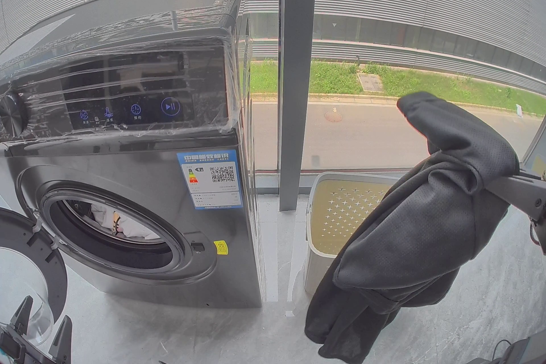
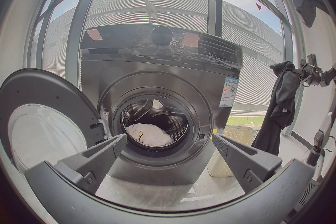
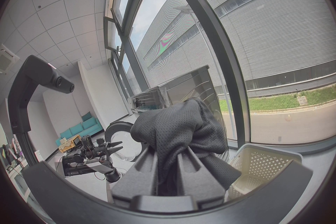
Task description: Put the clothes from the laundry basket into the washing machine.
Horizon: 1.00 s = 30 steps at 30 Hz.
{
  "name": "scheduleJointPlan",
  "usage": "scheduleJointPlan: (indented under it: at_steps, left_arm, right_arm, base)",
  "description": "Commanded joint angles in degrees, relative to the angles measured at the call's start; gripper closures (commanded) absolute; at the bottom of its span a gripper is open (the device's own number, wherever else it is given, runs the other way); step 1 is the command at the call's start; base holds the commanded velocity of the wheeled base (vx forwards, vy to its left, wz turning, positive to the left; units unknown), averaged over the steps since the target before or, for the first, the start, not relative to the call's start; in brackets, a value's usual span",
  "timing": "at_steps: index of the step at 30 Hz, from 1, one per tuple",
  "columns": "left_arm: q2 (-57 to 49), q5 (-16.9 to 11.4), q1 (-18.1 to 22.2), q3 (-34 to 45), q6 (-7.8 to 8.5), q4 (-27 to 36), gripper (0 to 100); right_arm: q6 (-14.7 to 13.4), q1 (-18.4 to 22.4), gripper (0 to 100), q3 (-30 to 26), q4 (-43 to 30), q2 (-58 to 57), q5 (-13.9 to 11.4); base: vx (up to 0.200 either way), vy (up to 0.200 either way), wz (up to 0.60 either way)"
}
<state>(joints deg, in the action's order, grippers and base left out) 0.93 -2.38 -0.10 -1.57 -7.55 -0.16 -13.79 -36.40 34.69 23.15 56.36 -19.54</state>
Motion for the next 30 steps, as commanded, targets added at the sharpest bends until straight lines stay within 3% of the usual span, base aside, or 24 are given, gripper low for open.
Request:
scheduleJointPlan:
  at_steps: [1,13,25,30]
  left_arm:
    - [-0.93,0.00,0.01,-0.01,-0.01,-0.02,0]
    - [-0.93,0.00,0.01,-0.01,-0.01,-0.02,0]
    - [-0.93,0.00,0.01,-0.01,-0.10,-0.02,0]
    - [-0.93,0.09,0.01,-0.01,-0.28,-0.02,0]
  right_arm:
    - [-0.01,-1.04,100,-1.74,0.05,-0.37,-0.06]
    - [0.16,-10.53,100,-5.51,0.14,8.33,0.29]
    - [0.25,-9.65,100,-2.70,2.51,16.68,1.61]
    - [0.25,-7.37,100,-1.91,2.78,17.12,1.61]
  base:
    - [-0.200,0.000,0.00]
    - [-0.200,0.000,0.00]
    - [-0.200,0.000,0.00]
    - [0.000,0.000,0.00]
